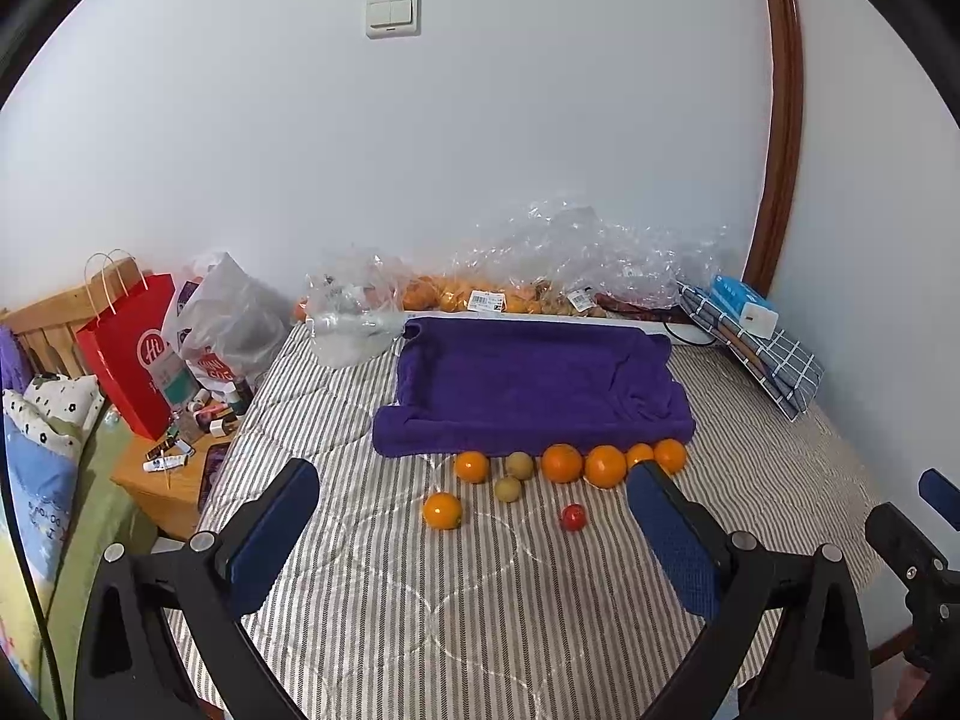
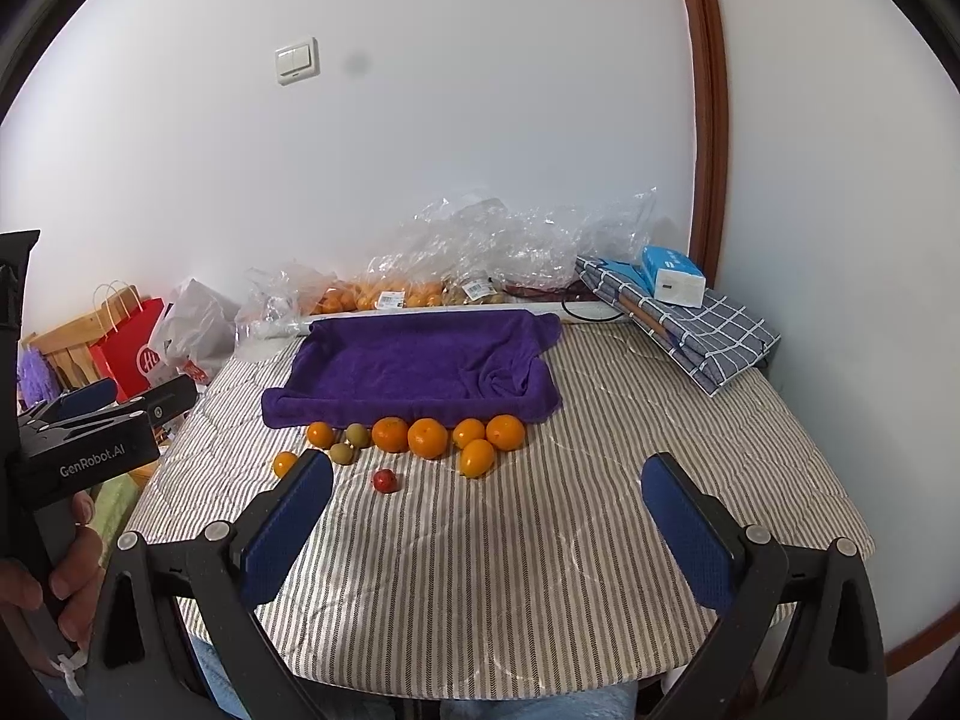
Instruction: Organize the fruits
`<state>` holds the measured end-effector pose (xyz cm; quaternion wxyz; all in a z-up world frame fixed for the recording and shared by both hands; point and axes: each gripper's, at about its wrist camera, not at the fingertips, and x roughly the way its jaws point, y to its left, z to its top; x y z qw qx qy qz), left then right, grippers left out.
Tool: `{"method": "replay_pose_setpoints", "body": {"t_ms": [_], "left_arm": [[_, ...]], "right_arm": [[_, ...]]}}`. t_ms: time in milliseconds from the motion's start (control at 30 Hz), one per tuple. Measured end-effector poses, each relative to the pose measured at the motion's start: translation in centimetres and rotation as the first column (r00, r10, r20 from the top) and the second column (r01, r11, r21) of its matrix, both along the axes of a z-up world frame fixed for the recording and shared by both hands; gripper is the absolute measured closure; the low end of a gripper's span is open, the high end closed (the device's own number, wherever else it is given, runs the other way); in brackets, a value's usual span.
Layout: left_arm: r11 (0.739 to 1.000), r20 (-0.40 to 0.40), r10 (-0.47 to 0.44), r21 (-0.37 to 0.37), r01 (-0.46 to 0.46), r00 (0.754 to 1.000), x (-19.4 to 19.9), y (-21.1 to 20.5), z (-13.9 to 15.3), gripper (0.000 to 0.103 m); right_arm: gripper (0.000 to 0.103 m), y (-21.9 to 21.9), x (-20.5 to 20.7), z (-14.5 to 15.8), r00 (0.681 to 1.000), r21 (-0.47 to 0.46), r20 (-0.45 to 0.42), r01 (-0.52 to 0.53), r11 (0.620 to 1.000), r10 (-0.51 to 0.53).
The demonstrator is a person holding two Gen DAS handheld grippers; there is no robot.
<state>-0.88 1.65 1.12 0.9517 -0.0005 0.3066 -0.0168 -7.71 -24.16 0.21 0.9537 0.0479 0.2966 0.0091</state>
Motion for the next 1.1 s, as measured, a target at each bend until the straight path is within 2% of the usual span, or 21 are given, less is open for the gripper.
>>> {"method": "replay_pose_setpoints", "body": {"t_ms": [733,833,1000,1100], "left_arm": [[1.0,0.012,-0.007,-0.004,0.007,1.0,0.2,0.6,-0.1,0.0],[1.0,-0.002,0.001,0.002,-0.001,1.0,0.8,0.8,-0.8,0.0],[0.999,-0.028,-0.003,-0.033,0.002,1.0,2.3,1.7,-2.3,0.0],[1.0,-0.036,-0.004,-0.008,0.004,0.999,3.1,2.0,-3.4,0.0]], "right_arm": [[0.002,0.9,1.2,-0.3,0.999,0.001,0.03,-0.022,1.0,0.022],[0.002,0.9,1.9,-1.0,0.999,0.0,0.024,-0.027,1.0,0.027],[0.002,1.5,3.4,-2.4,0.999,-0.034,-0.003,-0.035,0.999,0.035],[0.002,1.6,4.2,-3.4,0.999,-0.043,0.002,-0.038,0.998,0.038]]}}
